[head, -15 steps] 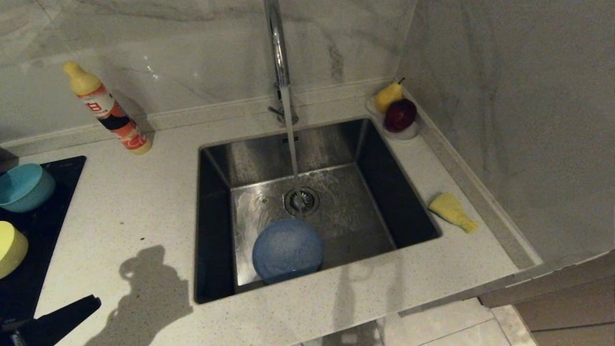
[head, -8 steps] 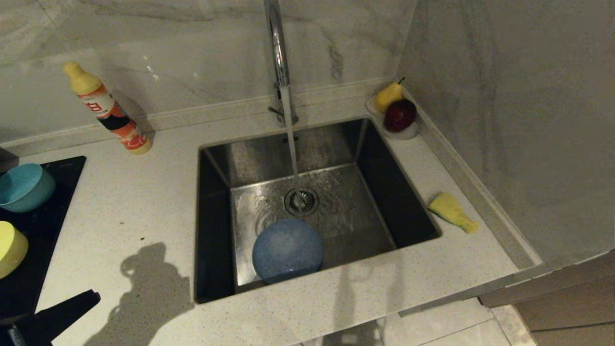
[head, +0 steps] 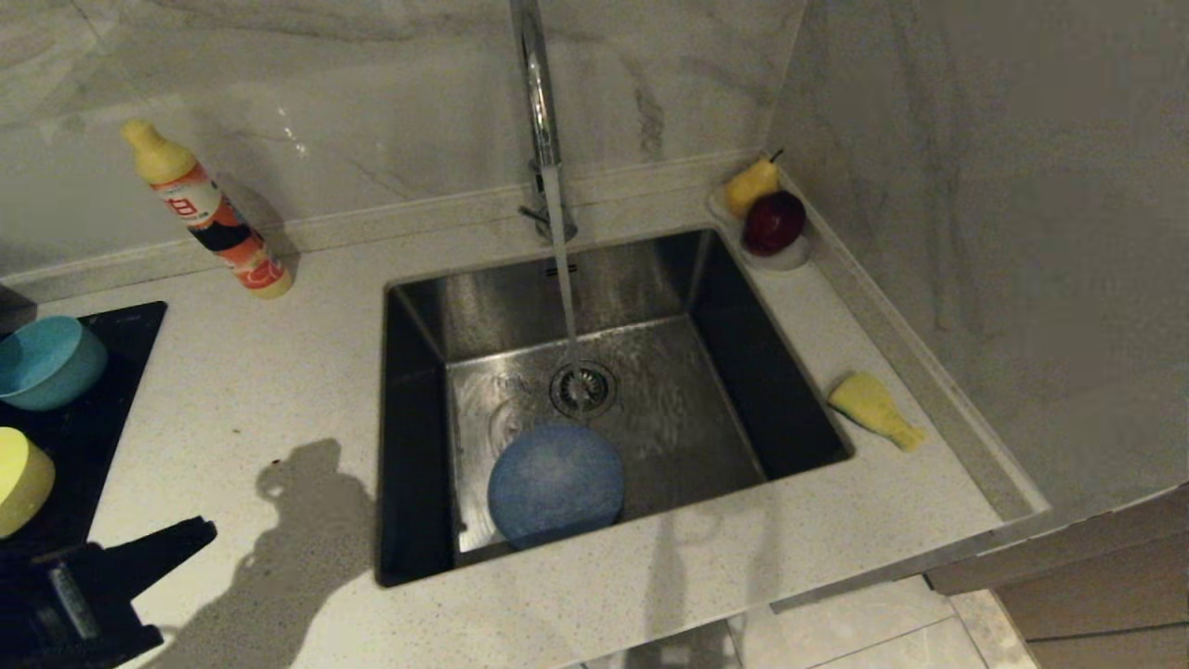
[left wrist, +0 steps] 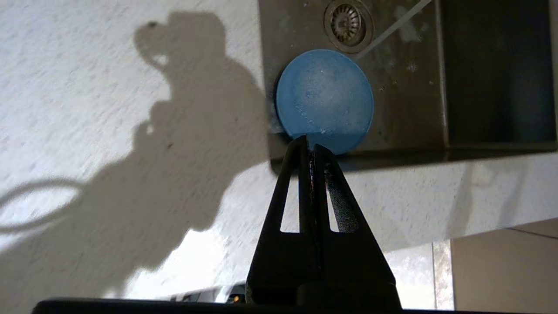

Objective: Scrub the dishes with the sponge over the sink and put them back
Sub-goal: Place the plate on the table

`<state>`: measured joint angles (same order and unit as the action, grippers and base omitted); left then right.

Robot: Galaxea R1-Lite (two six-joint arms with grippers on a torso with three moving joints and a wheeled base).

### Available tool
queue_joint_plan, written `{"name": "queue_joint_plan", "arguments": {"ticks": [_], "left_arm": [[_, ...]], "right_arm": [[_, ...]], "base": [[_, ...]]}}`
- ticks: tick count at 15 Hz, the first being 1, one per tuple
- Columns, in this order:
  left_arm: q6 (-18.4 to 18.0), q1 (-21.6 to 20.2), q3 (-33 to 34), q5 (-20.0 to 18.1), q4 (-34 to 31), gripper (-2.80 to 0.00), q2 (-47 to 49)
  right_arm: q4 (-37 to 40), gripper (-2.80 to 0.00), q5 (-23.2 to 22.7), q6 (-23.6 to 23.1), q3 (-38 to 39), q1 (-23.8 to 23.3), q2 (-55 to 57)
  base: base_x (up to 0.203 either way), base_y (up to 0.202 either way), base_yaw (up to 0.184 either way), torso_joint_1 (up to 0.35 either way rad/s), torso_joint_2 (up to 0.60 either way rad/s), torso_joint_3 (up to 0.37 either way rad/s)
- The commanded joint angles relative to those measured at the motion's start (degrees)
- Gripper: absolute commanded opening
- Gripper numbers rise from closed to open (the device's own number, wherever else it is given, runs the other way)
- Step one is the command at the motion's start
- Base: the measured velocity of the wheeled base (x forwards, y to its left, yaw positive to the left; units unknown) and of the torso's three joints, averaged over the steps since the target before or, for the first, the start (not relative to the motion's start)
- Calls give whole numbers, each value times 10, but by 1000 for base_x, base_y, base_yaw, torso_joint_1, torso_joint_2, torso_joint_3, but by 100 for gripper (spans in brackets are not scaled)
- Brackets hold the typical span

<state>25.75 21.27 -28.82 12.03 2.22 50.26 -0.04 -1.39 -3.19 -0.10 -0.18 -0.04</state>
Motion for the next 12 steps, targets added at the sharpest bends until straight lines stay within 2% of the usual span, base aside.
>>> {"name": "queue_joint_plan", "arguments": {"ticks": [1, 5, 10, 12], "left_arm": [[3, 0, -37, -5, 1, -280, 76], [6, 0, -118, -27, 3, -280, 203], [23, -1, -260, -36, 19, -280, 390], [26, -1, -309, -81, 22, -280, 455]], "right_arm": [[0, -280, 0, -1, 0, 0, 0], [0, -280, 0, -1, 0, 0, 0], [0, -280, 0, -1, 0, 0, 0], [0, -280, 0, -1, 0, 0, 0]], "base": [[0, 0, 0, 0, 0, 0], [0, 0, 0, 0, 0, 0], [0, 0, 0, 0, 0, 0], [0, 0, 0, 0, 0, 0]]}}
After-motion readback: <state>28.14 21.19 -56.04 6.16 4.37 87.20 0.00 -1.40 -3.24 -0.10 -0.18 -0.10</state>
